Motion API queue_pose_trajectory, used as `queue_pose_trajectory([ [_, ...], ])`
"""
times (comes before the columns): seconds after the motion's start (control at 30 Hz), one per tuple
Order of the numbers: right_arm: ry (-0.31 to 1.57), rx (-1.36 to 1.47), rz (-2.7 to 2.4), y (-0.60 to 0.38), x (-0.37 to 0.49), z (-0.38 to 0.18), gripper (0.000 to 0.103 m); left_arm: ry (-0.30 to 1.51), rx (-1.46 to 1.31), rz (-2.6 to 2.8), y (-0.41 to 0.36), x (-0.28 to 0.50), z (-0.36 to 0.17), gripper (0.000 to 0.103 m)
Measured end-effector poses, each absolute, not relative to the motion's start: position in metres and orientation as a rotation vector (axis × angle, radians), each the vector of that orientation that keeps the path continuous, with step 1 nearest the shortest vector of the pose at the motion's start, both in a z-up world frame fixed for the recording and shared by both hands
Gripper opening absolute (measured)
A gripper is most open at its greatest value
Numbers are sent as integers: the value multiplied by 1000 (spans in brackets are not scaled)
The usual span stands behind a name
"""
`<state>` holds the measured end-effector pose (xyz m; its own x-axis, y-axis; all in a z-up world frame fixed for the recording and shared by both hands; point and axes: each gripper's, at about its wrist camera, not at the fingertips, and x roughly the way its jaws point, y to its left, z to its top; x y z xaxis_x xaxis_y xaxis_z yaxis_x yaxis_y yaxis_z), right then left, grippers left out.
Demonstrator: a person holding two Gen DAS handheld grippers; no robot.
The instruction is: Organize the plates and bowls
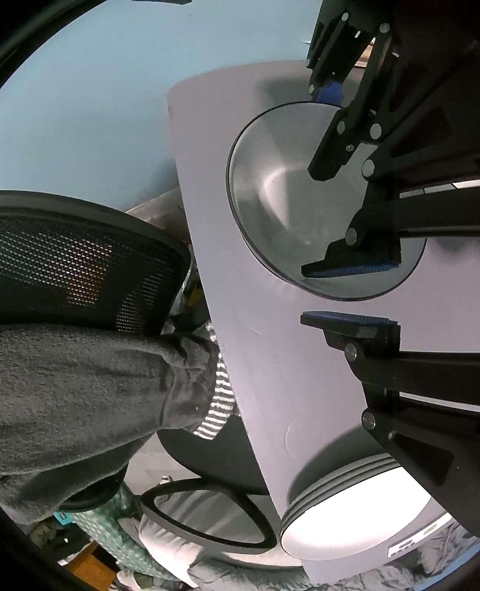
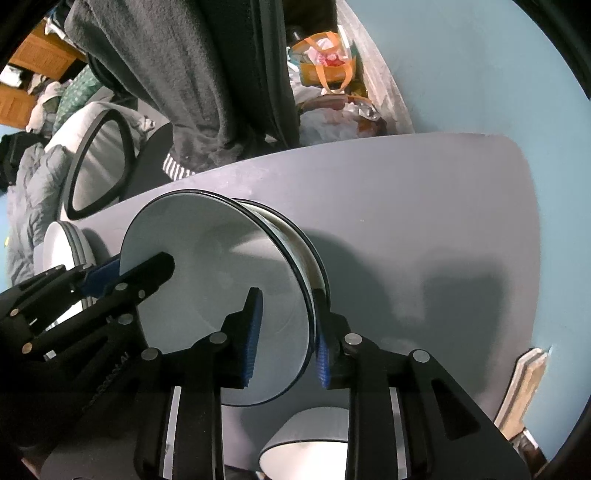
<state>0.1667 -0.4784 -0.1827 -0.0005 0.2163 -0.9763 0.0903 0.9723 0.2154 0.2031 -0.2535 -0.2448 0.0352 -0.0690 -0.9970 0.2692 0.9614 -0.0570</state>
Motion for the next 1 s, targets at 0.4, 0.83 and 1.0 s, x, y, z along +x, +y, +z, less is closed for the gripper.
queue_pose_trajectory([
  [0.4,1559,225,86,-480,163,-174,25,1482,162,-284,-252,199,-232,19],
  [0.83,1489,206,69,-481,157,-155,32,1439,162,-303,-243,188,-212,28],
  [1.0,1431,148,62,-478,146,-135,45,1386,169,-331,-235,173,-188,42],
])
